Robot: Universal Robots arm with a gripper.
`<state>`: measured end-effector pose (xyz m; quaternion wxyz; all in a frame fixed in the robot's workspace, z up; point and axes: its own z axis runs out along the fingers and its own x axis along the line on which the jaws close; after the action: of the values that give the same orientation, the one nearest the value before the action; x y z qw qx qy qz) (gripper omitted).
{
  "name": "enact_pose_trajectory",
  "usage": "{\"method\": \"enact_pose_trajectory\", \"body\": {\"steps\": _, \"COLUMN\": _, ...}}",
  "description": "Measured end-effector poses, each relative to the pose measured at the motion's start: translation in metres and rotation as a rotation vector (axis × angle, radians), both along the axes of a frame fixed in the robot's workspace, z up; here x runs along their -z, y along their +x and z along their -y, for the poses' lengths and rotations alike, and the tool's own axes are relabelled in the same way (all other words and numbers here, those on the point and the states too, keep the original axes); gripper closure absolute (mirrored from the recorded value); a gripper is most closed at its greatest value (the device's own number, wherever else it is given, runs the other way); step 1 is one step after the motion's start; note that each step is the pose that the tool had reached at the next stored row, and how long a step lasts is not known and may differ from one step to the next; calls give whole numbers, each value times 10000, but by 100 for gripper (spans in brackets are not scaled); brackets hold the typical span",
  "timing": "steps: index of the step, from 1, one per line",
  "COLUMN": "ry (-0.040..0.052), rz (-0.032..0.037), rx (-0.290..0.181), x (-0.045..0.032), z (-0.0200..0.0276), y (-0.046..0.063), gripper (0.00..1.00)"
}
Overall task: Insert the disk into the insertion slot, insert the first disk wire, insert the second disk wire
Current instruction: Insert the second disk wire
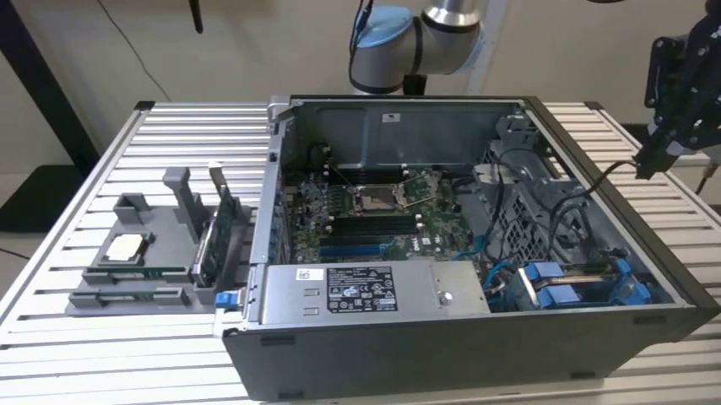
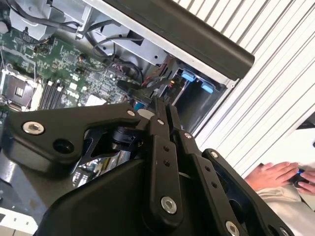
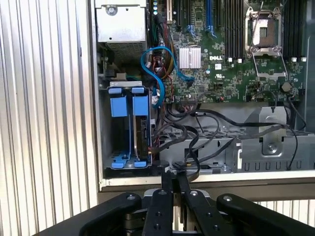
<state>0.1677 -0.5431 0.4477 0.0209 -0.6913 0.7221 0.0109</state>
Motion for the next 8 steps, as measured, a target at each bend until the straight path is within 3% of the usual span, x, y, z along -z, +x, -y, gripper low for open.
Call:
{"method": "enact_pose_trajectory", "body": {"steps": 6, "ry": -2, "rz": 49, "rx": 0, "x": -6, "z": 6, "y": -75, "gripper": 84}}
{"method": "enact_pose_trajectory", "body": {"steps": 7, "ry": 1, "rz": 103, "rx": 0, "x": 0, "z": 12, "y": -120, "gripper": 84}}
{"method": "enact_pose_trajectory", "body": {"steps": 8, "ry": -1, "rz": 200, "rx": 0, "x": 17, "z": 13, "y": -179, "gripper": 84}}
